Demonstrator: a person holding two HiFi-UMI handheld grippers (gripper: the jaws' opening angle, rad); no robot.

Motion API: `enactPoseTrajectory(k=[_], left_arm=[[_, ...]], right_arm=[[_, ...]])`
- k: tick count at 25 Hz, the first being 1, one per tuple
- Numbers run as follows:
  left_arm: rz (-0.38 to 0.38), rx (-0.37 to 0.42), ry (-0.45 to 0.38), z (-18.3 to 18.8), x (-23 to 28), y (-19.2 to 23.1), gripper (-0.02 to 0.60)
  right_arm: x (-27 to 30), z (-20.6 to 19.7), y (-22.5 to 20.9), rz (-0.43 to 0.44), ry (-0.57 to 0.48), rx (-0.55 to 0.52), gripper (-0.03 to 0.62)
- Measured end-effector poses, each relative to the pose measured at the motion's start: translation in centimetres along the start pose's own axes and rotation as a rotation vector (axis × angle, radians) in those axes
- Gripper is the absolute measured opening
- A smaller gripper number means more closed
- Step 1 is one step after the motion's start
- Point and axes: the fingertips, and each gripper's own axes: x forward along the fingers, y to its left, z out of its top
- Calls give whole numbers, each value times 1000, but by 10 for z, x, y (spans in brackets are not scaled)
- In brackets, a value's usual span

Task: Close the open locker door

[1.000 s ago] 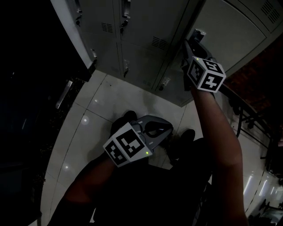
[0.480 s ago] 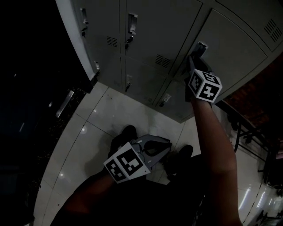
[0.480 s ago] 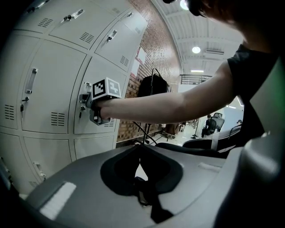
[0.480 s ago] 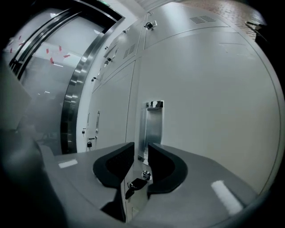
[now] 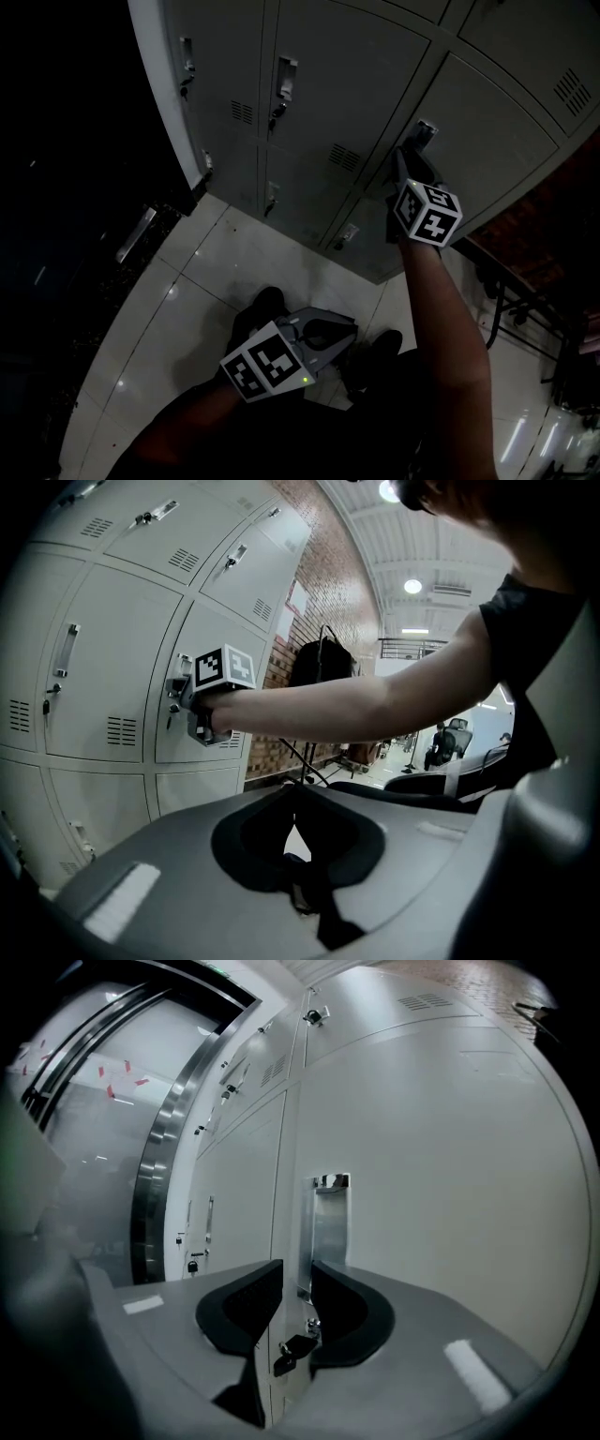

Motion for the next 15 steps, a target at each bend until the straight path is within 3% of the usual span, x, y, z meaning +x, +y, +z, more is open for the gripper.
enactPoseTrajectory(k=[8,12,15], left_arm=[[5,8,12,-4,2,1,12],[6,9,16,-5,2,2,12],[7,10,17,-5,1,3,12]], right_arm=[[-45,-5,3,22,-12,19,86],[-78,-11,12,71,-12,33,13],[-101,-15,19,109,-5,23,3]])
